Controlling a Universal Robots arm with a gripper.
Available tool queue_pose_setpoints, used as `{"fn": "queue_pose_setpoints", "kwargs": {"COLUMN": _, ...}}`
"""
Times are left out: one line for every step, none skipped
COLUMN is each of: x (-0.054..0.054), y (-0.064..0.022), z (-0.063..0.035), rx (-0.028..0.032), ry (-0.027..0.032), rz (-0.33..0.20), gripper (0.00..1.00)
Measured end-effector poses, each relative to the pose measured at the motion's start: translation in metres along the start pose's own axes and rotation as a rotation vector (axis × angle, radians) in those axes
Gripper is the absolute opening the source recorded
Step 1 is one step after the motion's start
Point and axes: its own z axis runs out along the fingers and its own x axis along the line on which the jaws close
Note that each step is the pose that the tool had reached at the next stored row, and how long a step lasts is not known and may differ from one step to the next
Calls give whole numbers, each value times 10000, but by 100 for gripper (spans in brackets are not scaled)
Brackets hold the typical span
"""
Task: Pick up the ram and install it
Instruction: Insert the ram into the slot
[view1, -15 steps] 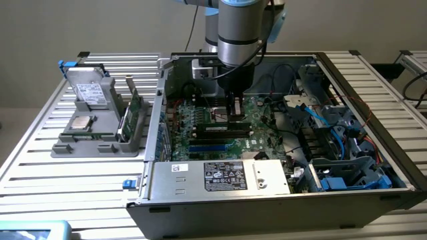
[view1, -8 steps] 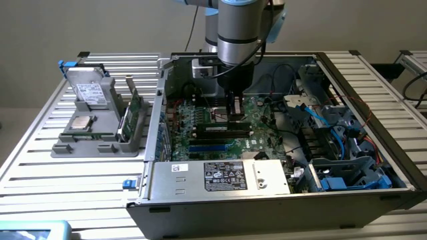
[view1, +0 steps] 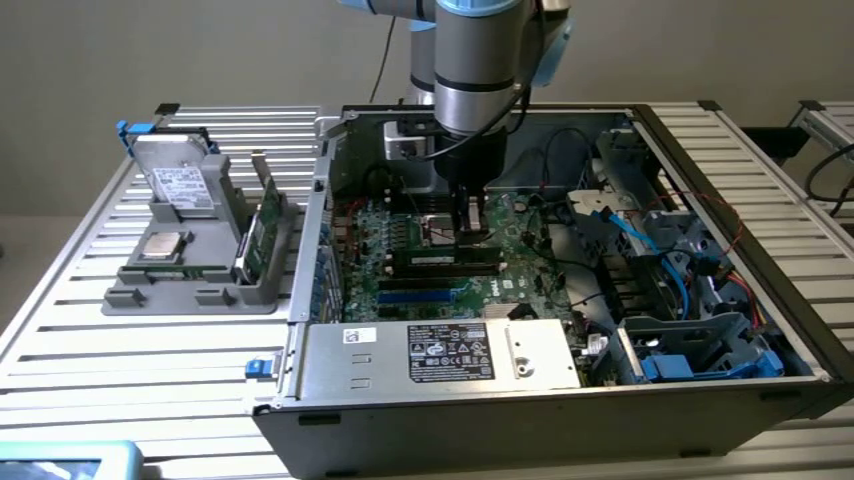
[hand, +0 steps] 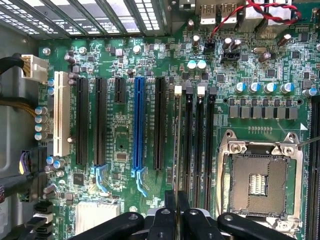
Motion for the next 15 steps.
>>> {"fn": "queue_pose_setpoints", "kwargs": {"x": -10, "y": 0, "z": 2, "rx": 6, "ry": 0, "rz": -9, "gripper": 13}}
{"fn": "queue_pose_setpoints", "kwargs": {"x": -20, "y": 0, "z": 2, "rx": 12, "ry": 1, "rz": -18, "gripper": 13}}
{"fn": "queue_pose_setpoints", "kwargs": {"x": -24, "y": 1, "z": 3, "rx": 14, "ry": 3, "rz": -25, "gripper": 13}}
{"fn": "queue_pose_setpoints", "kwargs": {"x": -27, "y": 0, "z": 5, "rx": 18, "ry": 3, "rz": -34, "gripper": 13}}
{"fn": "queue_pose_setpoints", "kwargs": {"x": -28, "y": 0, "z": 6, "rx": 20, "ry": 6, "rz": -43, "gripper": 13}}
{"fn": "queue_pose_setpoints", "kwargs": {"x": -28, "y": 0, "z": 6, "rx": 19, "ry": 9, "rz": -50, "gripper": 13}}
{"fn": "queue_pose_setpoints", "kwargs": {"x": -28, "y": 1, "z": 7, "rx": 19, "ry": 10, "rz": -53, "gripper": 13}}
{"fn": "queue_pose_setpoints", "kwargs": {"x": -29, "y": 1, "z": 8, "rx": 21, "ry": 9, "rz": -57, "gripper": 13}}
{"fn": "queue_pose_setpoints", "kwargs": {"x": -29, "y": 1, "z": 9, "rx": 21, "ry": 9, "rz": -60, "gripper": 13}}
{"fn": "queue_pose_setpoints", "kwargs": {"x": -29, "y": 1, "z": 11, "rx": 22, "ry": 8, "rz": -64, "gripper": 13}}
{"fn": "queue_pose_setpoints", "kwargs": {"x": -30, "y": 1, "z": 13, "rx": 23, "ry": 7, "rz": -67, "gripper": 13}}
{"fn": "queue_pose_setpoints", "kwargs": {"x": -30, "y": 2, "z": 14, "rx": 23, "ry": 7, "rz": -70, "gripper": 13}}
{"fn": "queue_pose_setpoints", "kwargs": {"x": -30, "y": 2, "z": 15, "rx": 23, "ry": 8, "rz": -74, "gripper": 13}}
{"fn": "queue_pose_setpoints", "kwargs": {"x": -29, "y": 3, "z": 17, "rx": 24, "ry": 7, "rz": -78, "gripper": 13}}
{"fn": "queue_pose_setpoints", "kwargs": {"x": -27, "y": 3, "z": 18, "rx": 26, "ry": 5, "rz": -81, "gripper": 13}}
